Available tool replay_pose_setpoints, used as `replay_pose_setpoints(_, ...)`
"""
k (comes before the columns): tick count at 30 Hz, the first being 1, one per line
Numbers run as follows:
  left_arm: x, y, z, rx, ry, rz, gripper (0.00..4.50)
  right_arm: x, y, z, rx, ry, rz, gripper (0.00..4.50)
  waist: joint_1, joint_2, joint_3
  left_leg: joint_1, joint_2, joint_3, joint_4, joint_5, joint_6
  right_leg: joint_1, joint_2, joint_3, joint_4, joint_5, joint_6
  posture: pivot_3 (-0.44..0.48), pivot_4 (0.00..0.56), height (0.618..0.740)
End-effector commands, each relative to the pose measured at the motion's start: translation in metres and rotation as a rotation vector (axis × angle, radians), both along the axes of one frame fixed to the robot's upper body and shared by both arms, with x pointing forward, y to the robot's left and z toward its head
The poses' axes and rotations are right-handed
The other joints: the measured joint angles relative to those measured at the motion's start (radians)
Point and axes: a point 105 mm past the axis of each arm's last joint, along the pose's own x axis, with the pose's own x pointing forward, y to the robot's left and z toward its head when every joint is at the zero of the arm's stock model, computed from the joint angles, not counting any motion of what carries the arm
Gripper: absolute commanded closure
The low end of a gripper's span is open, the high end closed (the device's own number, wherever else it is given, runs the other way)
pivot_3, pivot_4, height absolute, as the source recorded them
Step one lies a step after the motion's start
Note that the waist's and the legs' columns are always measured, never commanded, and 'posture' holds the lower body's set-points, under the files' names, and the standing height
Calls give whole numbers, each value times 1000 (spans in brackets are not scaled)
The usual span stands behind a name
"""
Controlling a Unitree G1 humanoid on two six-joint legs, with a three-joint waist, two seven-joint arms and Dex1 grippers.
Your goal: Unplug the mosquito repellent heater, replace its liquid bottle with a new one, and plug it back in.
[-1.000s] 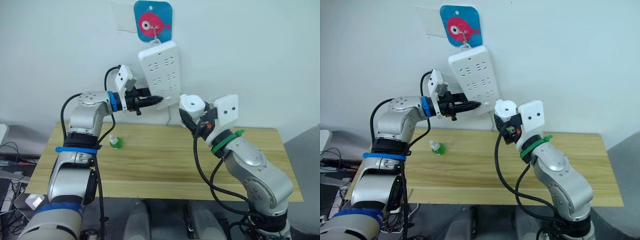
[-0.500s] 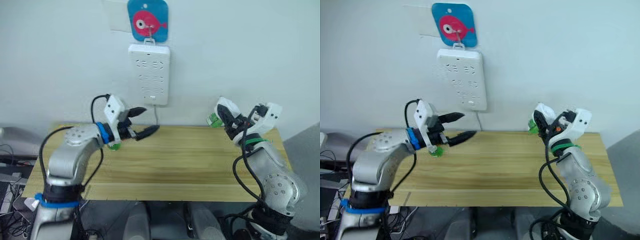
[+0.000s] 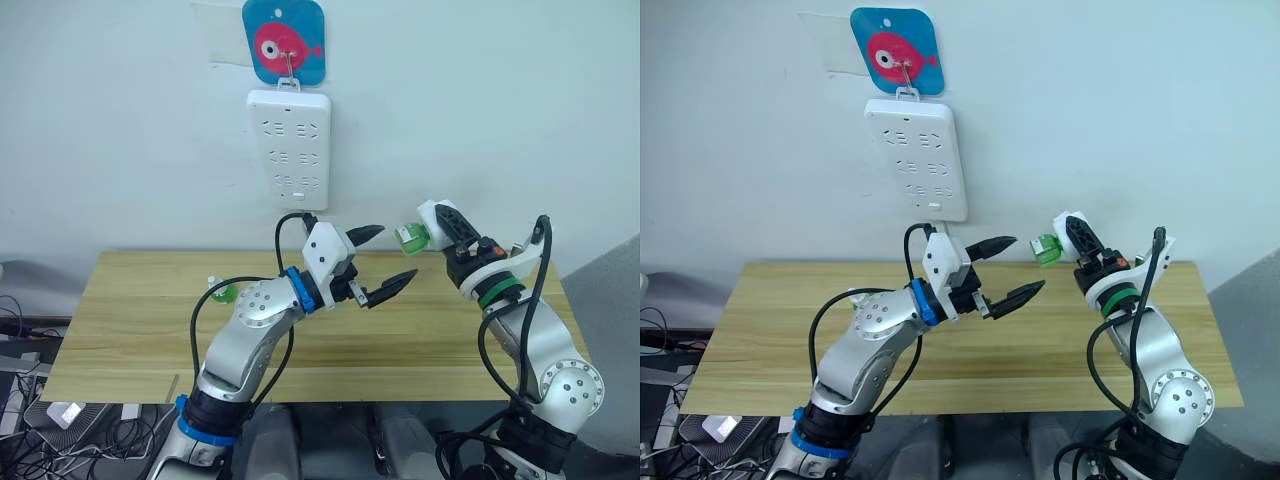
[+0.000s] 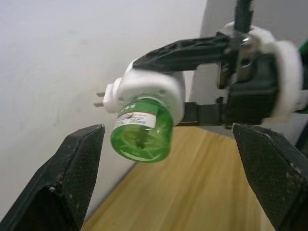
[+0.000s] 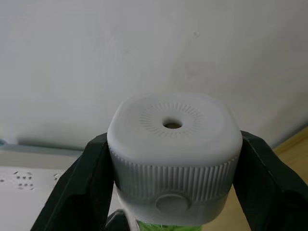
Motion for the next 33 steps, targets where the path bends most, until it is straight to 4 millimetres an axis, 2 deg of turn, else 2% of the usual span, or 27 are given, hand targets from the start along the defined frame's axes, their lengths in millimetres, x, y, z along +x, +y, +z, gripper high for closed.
replay_pose_setpoints(1,0,-6,9,-29,-63,7,16,-9,8,16,19,-59,46,1478,0,0,0,0,0,0,0,0,0,0,0,0,-1,0,0,-150,237,740)
replay_pose_setpoints(12,10,-12,9,-37,-97,16,16,-15,12,23,48,-59,79,1478,0,0,0,-1,0,0,0,0,0,0,0,-1,-1,0,0,-157,222,740)
replay_pose_setpoints(16,12,-14,10,-50,-106,24,861,-17,12,25,59,-58,82,1478,1,0,0,-1,0,0,0,0,0,0,0,-1,-1,0,0,-159,220,740)
replay_pose_setpoints(20,14,-15,11,-60,-107,31,2034,-18,15,26,60,-61,94,1478,1,0,0,-1,0,0,1,0,0,0,0,-1,0,0,0,-160,221,740)
replay_pose_setpoints(21,14,-15,11,-61,-109,30,2180,-18,16,26,60,-61,96,1478,1,0,0,-1,0,0,1,0,0,0,0,-1,0,0,0,-159,222,740)
replay_pose_setpoints(26,16,-13,12,-67,-108,38,2192,-20,20,28,71,-65,115,1478,1,0,0,-1,0,0,1,0,0,0,0,-1,0,0,0,-162,226,740)
replay_pose_setpoints(30,17,-10,13,-51,-115,34,2192,-26,29,30,78,-79,207,178,0,0,0,-1,0,0,1,0,0,0,0,-1,0,0,0,-173,229,740)
replay_pose_setpoints(33,10,-10,16,2,-177,-50,2192,-31,35,18,-9,-62,366,81,0,0,0,-1,0,0,2,0,0,0,0,-1,1,0,0,-179,232,740)
